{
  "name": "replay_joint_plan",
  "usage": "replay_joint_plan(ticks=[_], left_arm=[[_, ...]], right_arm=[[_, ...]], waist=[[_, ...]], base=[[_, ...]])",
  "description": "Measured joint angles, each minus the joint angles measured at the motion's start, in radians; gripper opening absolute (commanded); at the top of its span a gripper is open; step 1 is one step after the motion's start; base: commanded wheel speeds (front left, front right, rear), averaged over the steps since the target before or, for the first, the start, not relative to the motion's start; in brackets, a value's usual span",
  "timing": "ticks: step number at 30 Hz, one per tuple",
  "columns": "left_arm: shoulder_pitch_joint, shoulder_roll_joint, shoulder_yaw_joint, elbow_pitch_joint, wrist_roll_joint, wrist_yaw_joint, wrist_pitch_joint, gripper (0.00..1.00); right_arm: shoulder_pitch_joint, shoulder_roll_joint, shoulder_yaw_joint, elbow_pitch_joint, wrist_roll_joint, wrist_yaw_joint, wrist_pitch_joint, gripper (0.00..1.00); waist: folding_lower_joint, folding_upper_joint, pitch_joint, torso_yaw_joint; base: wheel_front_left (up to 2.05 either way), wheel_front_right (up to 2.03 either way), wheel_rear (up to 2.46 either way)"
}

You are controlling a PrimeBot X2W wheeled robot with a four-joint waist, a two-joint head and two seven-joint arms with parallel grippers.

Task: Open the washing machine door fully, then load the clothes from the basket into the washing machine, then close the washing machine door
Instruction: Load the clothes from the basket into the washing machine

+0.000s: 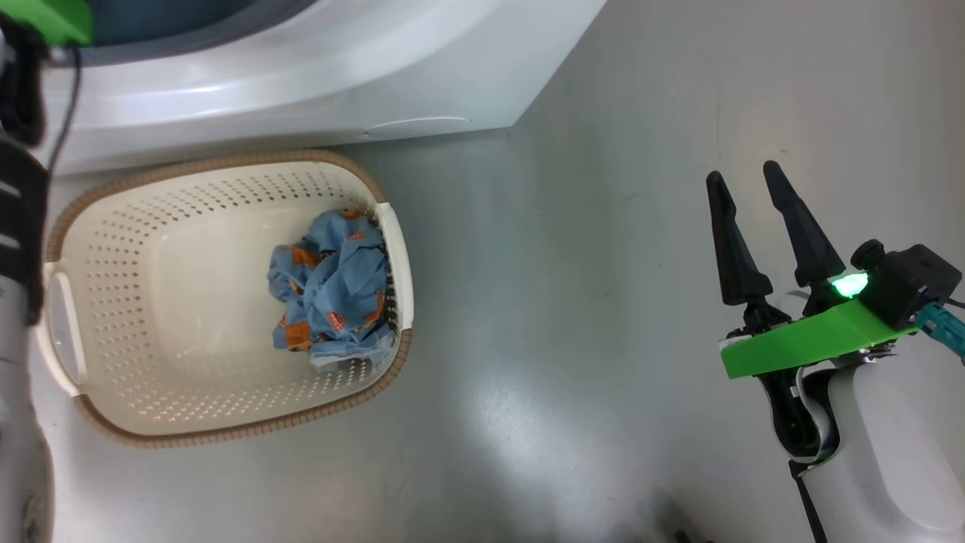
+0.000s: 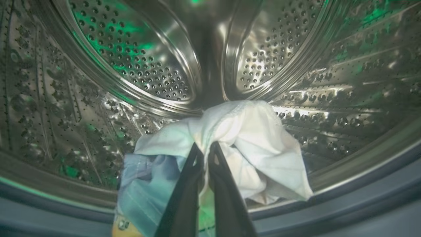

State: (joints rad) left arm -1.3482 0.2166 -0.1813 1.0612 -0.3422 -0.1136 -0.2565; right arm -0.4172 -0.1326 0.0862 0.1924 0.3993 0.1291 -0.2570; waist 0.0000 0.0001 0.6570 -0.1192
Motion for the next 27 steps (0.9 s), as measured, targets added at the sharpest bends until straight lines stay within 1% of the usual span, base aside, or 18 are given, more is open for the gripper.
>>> replay_joint_plan(ticks=[4, 7, 11, 13, 18, 19, 20, 21, 22, 25, 27], left_arm=[[-0.01, 0.004, 0.051, -0.091, 0.001, 0.031, 0.0, 0.0], [-0.007, 0.002, 0.072, -0.144, 0.021, 0.038, 0.0, 0.0], [0.017, -0.011, 0.057, -0.094, 0.062, 0.03, 0.0, 0.0], [0.023, -0.016, 0.056, -0.05, 0.066, 0.024, 0.0, 0.0], [0.017, -0.015, 0.057, 0.008, 0.07, 0.02, 0.0, 0.0], [0.016, -0.016, 0.057, 0.018, 0.071, 0.018, 0.0, 0.16], [0.016, -0.016, 0.057, 0.03, 0.072, 0.012, 0.0, 0.41], [0.016, -0.016, 0.056, 0.04, 0.074, 0.012, 0.0, 0.83], [0.015, -0.016, 0.055, 0.047, 0.074, 0.012, 0.0, 1.0], [0.01, -0.016, 0.052, 0.065, 0.074, 0.011, 0.0, 1.0], [0.009, -0.019, 0.052, 0.065, 0.074, 0.002, 0.0, 1.0]], right_arm=[[-0.001, 0.002, 0.003, -0.001, 0.0, 0.0, 0.0, 1.0], [-0.001, 0.002, 0.003, -0.001, 0.0, 0.0, 0.0, 1.0], [-0.003, 0.003, 0.005, -0.001, 0.0, 0.0, 0.0, 1.0], [-0.003, 0.003, 0.007, -0.001, 0.0, 0.0, 0.0, 1.0], [-0.003, 0.003, 0.007, 0.0, 0.0, 0.0, 0.0, 1.0], [-0.003, 0.003, 0.007, 0.0, 0.0, 0.0, 0.0, 1.0], [-0.003, 0.003, 0.007, 0.0, 0.0, 0.0, 0.0, 1.0], [-0.003, 0.002, 0.007, 0.0, 0.0, 0.0, 0.0, 1.0], [-0.003, 0.002, 0.007, 0.001, 0.0, 0.0, 0.0, 1.0], [-0.003, 0.001, 0.007, 0.001, 0.0, 0.0, 0.0, 1.0], [-0.003, 0.001, 0.007, 0.001, 0.0, 0.0, 0.0, 1.0]], waist=[[0.0, 0.0, 0.011, -0.009], [0.0, -0.0001, 0.017, -0.015], [0.0, 0.0, 0.016, -0.019], [0.0, 0.0, 0.014, -0.02], [0.0, 0.0, 0.01, -0.018], [0.0, 0.0, 0.009, -0.017], [0.0, 0.0, 0.007, -0.015], [-0.0001, 0.0, 0.006, -0.014], [0.0, 0.0, 0.004, -0.012], [0.0, 0.0, -0.001, -0.006], [0.0, 0.0, -0.003, -0.002]], base=[[0.0, 0.0, 0.0], [0.0, 0.0, 0.0], [0.0, 0.0, 0.0], [0.0, 0.0, 0.0], [0.0, 0.0, 0.0], [0.0, 0.0, 0.0], [0.0, 0.0, 0.0], [0.0, 0.0, 0.0], [0.0, 0.0, 0.0], [0.0, 0.0, 0.0], [0.0, 0.0, 0.0]])
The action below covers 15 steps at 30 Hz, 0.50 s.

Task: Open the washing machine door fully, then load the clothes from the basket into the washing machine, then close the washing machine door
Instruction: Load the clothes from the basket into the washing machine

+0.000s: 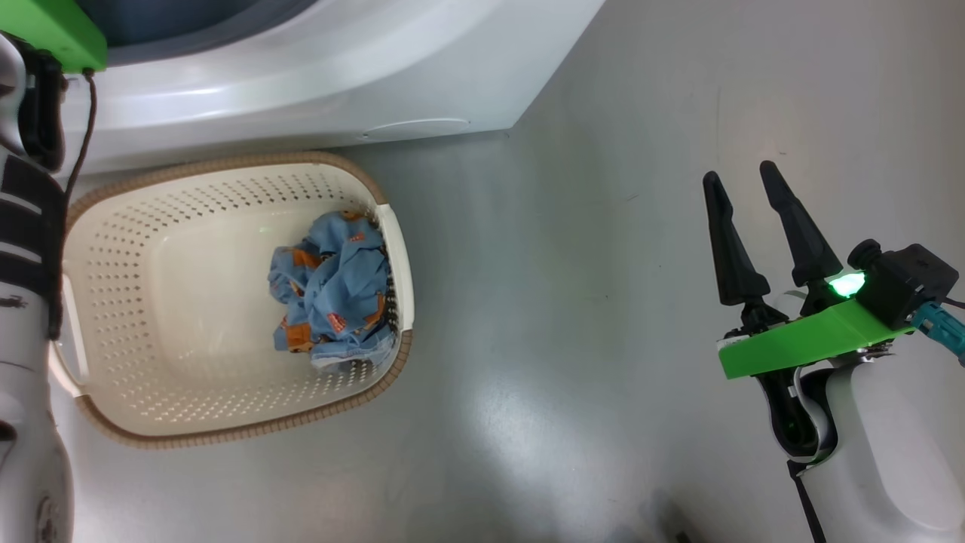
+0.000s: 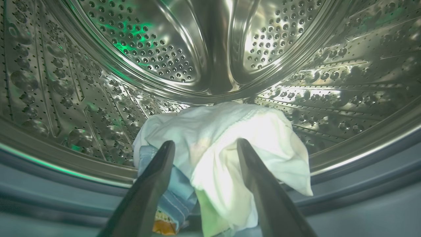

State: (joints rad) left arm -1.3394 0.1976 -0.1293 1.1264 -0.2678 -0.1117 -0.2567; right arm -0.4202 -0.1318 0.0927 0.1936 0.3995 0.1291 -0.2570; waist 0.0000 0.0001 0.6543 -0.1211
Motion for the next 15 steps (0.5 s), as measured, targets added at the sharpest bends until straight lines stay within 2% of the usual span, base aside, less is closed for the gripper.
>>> replay_joint_plan(ticks=[8, 15], left_arm=[[0.017, -0.018, 0.017, -0.049, -0.008, -0.009, 0.0, 1.0], [0.112, -0.041, 0.048, -0.151, -0.017, -0.012, 0.0, 1.0]], right_arm=[[0.0, -0.005, -0.008, 0.0, 0.0, 0.0, 0.0, 1.0], [0.003, -0.011, -0.015, 0.0, 0.0, 0.0, 0.0, 1.0]], waist=[[0.0, -0.0001, -0.007, 0.017], [0.0, 0.0, -0.02, 0.032]], base=[[0.0, 0.0, 0.0], [0.0, 0.0, 0.0]])
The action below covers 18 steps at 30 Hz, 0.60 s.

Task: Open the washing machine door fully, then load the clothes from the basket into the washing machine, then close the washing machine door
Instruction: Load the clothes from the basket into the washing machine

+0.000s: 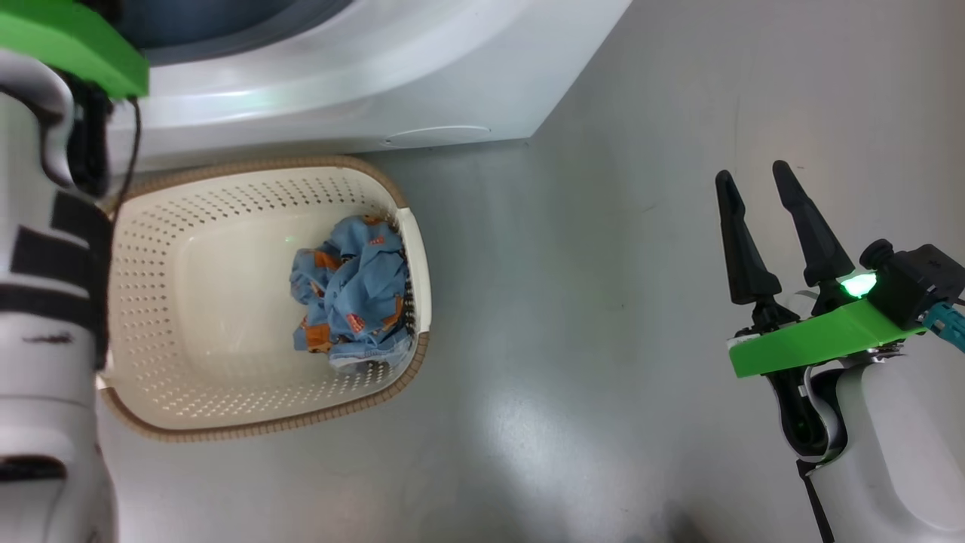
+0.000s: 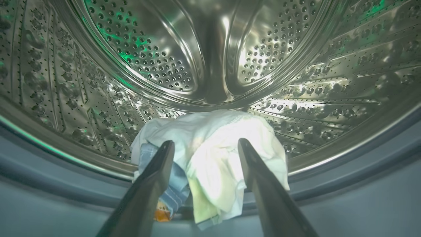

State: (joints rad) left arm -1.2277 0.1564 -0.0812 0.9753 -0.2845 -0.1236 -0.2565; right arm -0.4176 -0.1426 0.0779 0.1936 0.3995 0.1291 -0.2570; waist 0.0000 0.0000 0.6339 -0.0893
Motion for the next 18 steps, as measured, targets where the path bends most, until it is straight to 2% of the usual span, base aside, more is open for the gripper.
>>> replay_joint_plan(ticks=[18], left_arm=[[0.295, -0.062, 0.097, -0.28, 0.048, -0.005, 0.0, 1.0]], right_arm=[[0.015, -0.02, -0.027, 0.0, 0.0, 0.0, 0.0, 1.0]], waist=[[0.0, 0.0, -0.047, 0.035]], base=[[0.0, 0.0, 0.0]])
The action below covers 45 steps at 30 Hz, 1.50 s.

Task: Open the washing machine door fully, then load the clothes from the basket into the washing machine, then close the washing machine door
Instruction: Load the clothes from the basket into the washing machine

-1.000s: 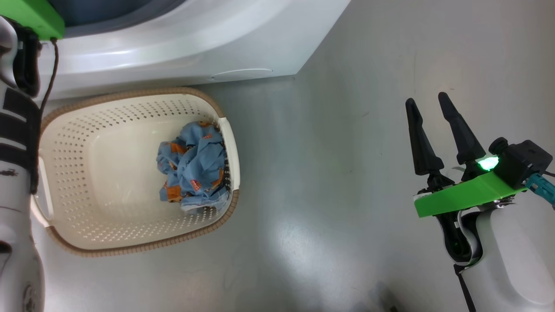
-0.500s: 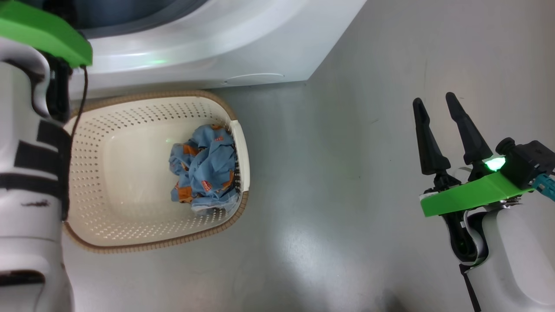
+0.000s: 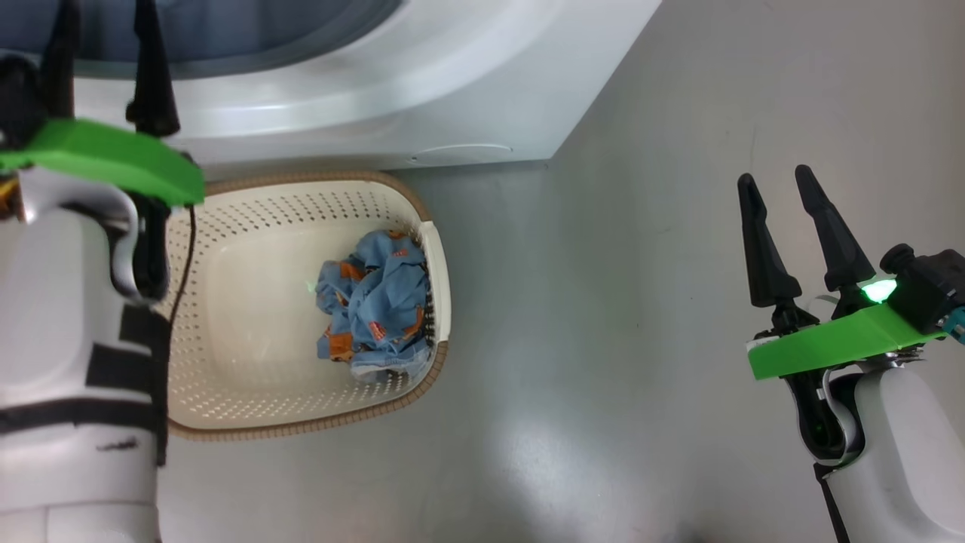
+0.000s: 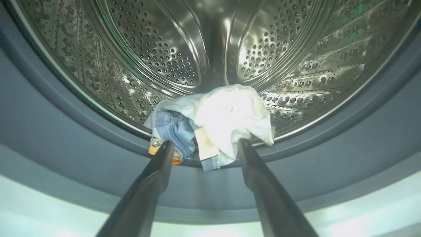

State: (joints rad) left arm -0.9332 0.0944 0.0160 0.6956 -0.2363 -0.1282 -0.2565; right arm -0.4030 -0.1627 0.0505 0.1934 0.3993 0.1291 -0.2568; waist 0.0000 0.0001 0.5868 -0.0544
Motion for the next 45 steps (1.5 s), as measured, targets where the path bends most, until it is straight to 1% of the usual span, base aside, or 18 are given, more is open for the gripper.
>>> replay_joint_plan(ticks=[11, 12, 18, 19, 27, 38, 45], left_arm=[[0.196, -0.027, 0.021, -0.136, 0.048, 0.0, 0.0, 1.0], [0.196, -0.027, 0.021, -0.136, 0.048, 0.0, 0.0, 1.0], [0.331, -0.04, 0.05, -0.197, 0.05, 0.0, 0.0, 1.0], [0.376, -0.043, 0.055, -0.216, 0.05, 0.0, 0.0, 1.0], [0.528, -0.047, 0.057, -0.261, 0.05, 0.0, 0.0, 1.0], [0.69, -0.047, 0.074, -0.328, 0.049, 0.0, 0.0, 1.0], [0.776, -0.047, 0.081, -0.374, 0.049, 0.0, 0.0, 1.0]], right_arm=[[0.04, -0.011, -0.004, 0.009, 0.0, 0.0, 0.0, 1.0], [0.04, -0.011, -0.004, 0.009, 0.0, 0.0, 0.0, 1.0], [0.09, -0.016, -0.003, 0.022, 0.0, 0.0, 0.0, 1.0], [0.102, -0.018, -0.002, 0.026, 0.0, 0.0, 0.0, 1.0], [0.166, -0.026, 0.001, 0.039, 0.0, 0.0, 0.0, 1.0], [0.265, -0.035, 0.002, 0.047, 0.0, 0.0, 0.0, 1.0], [0.303, -0.037, -0.008, 0.045, 0.0, 0.0, 0.0, 1.0]], waist=[[0.0, 0.0, -0.066, 0.018], [0.0, 0.0, -0.066, 0.018], [0.0, 0.0, -0.122, 0.023], [0.0, 0.0, -0.143, 0.025], [0.0, 0.0, -0.23, 0.033], [-0.0001, 0.0, -0.346, 0.039], [0.0, 0.0, -0.396, 0.033]], base=[[0.0, 0.0, 0.0], [0.0, 0.0, 0.0], [0.0, 0.0, 0.0], [0.0, 0.0, 0.0], [0.0, 0.0, 0.0], [0.0, 0.0, 0.0], [0.0, 0.0, 0.0]])
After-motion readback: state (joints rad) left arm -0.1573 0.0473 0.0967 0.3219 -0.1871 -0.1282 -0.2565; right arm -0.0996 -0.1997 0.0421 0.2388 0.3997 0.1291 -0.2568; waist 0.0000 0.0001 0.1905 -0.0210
